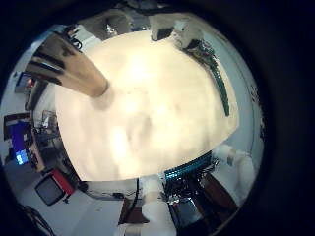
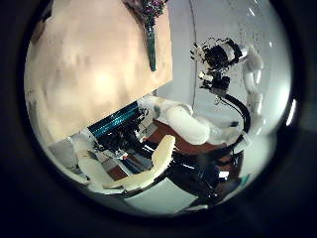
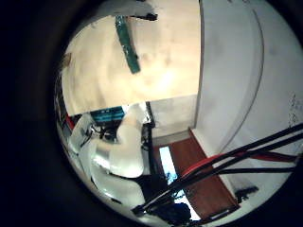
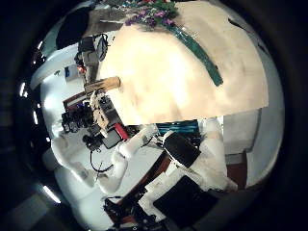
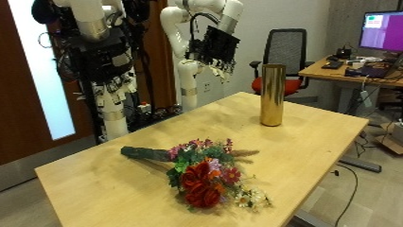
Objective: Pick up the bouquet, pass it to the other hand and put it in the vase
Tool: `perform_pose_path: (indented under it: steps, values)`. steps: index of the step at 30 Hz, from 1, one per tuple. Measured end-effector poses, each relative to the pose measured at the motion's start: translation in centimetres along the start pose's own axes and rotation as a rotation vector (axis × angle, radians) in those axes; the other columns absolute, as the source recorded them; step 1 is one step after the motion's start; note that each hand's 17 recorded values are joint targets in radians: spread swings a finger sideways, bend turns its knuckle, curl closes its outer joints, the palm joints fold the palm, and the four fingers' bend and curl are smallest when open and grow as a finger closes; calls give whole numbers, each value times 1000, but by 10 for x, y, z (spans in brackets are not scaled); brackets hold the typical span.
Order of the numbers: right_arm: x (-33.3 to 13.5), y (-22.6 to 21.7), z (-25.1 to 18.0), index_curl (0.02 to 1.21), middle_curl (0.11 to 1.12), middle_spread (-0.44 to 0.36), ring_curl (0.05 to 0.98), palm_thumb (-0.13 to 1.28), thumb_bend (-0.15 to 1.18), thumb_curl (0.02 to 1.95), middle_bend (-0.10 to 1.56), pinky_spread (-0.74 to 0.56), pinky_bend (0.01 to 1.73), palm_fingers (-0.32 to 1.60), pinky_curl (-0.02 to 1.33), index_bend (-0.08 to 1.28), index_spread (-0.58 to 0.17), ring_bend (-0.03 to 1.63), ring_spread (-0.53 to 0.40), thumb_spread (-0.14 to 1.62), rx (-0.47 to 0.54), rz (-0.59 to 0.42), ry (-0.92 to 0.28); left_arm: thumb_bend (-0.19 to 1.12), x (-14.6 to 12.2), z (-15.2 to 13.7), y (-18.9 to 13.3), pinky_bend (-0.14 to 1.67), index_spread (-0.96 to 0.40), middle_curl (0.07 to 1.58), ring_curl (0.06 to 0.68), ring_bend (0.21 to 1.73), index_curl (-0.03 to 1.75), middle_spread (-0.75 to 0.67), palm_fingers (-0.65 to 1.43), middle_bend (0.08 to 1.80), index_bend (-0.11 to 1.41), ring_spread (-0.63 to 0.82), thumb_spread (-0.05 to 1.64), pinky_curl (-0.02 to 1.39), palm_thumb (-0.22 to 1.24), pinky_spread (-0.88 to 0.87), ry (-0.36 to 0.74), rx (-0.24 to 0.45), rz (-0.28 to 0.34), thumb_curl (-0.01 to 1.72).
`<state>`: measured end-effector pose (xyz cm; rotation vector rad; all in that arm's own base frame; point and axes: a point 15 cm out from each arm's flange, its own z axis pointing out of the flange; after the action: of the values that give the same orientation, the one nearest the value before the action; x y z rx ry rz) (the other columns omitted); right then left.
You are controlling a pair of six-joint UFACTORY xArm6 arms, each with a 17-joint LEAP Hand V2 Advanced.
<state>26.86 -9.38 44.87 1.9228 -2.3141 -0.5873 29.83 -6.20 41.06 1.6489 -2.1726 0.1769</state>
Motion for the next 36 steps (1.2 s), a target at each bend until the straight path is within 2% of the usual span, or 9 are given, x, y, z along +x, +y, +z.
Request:
perform_pose_path:
  steps: [9,17,24,32,36]
  values:
    - [3,-10,5,258,340,94,189,515,-23,311,287,364,663,180,225,157,-267,685,205,1105,-12,-1,-5,-36,-3,1,1,187,267,311,212,416,354,422,93,193,183,581,798,276,248,535,-1,-1,-8,328]
    - [4,-9,1,263,341,91,181,514,-22,312,296,340,641,206,215,160,-252,675,192,1107,10,10,-6,-36,15,-5,-2,189,265,311,211,420,356,421,99,192,181,578,800,275,243,532,-29,2,48,323]
    - [6,-14,-5,267,345,96,178,538,-18,321,318,305,630,234,206,157,-213,675,169,1096,90,109,-57,-34,20,-15,-11,188,265,312,212,423,356,420,100,193,179,571,804,275,245,528,-54,12,67,323]
    - [20,-34,84,264,350,129,178,542,-24,325,347,301,646,249,202,150,-176,690,171,1086,67,213,-142,-34,30,-13,-17,189,265,315,212,422,356,420,98,193,181,570,822,276,257,528,-57,-3,105,323]
    - [22,-38,98,259,353,148,182,538,-24,326,361,316,665,255,202,147,-156,718,177,1085,55,231,-155,-34,19,-13,-19,189,265,316,210,421,357,420,99,193,180,571,826,276,258,528,-79,-15,110,324]
